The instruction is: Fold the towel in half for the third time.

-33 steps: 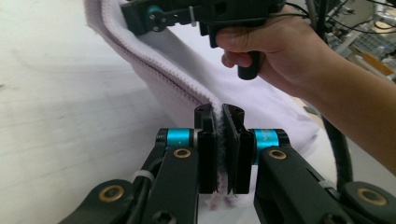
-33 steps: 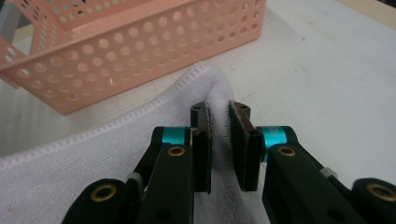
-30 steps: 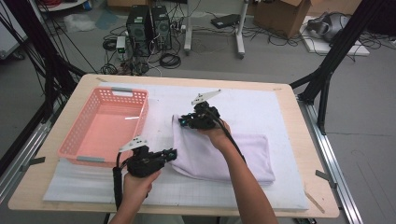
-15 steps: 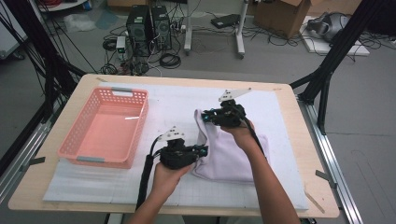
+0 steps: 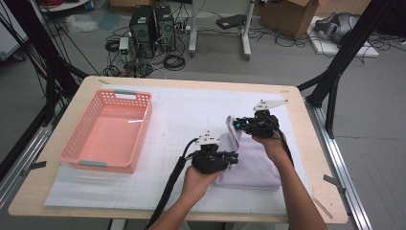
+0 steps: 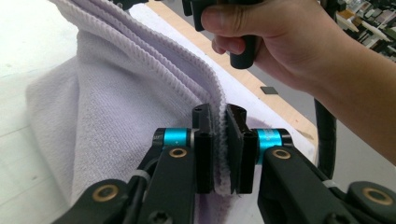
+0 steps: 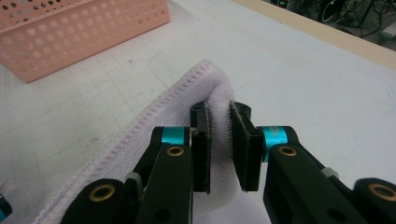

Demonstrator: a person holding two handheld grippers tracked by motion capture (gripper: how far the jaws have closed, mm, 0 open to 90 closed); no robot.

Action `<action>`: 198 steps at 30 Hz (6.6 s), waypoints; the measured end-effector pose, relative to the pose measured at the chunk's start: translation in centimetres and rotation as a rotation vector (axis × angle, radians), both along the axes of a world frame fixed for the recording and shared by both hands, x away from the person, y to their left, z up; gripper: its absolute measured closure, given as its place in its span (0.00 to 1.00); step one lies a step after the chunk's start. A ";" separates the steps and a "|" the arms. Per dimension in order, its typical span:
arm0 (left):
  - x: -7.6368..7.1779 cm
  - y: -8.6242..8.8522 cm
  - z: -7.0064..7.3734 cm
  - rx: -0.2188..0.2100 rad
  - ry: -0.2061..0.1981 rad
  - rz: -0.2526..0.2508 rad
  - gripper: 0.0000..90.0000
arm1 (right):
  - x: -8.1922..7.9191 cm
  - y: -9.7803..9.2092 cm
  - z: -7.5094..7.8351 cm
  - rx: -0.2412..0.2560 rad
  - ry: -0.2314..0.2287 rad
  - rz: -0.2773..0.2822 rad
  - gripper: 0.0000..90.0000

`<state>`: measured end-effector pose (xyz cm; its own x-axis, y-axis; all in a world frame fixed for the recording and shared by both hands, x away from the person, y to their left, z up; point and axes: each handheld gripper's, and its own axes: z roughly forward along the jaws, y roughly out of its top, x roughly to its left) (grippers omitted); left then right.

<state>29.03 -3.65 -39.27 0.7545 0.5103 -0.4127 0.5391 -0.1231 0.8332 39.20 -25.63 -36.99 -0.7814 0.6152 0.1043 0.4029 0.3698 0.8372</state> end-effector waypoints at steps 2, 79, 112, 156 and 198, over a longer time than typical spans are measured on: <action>-0.1 -0.3 0.1 0.013 -0.019 0.002 0.83 | 0.0 -0.4 -0.2 -0.011 0.005 -0.002 0.88; -2.4 12.2 -4.3 0.071 -0.183 0.207 0.47 | -14.5 -10.6 -3.8 -0.061 0.172 -0.370 0.91; -2.4 12.9 -4.1 0.065 -0.193 0.221 0.47 | -8.6 -6.4 -3.8 -0.127 0.041 -0.326 0.61; -2.5 12.8 -4.4 0.081 -0.185 0.209 0.47 | -3.5 -7.1 -5.0 -0.244 0.014 -0.462 0.83; -2.6 13.3 -4.1 0.069 -0.226 0.248 0.42 | -12.1 1.3 -5.6 -0.122 0.083 -0.011 0.53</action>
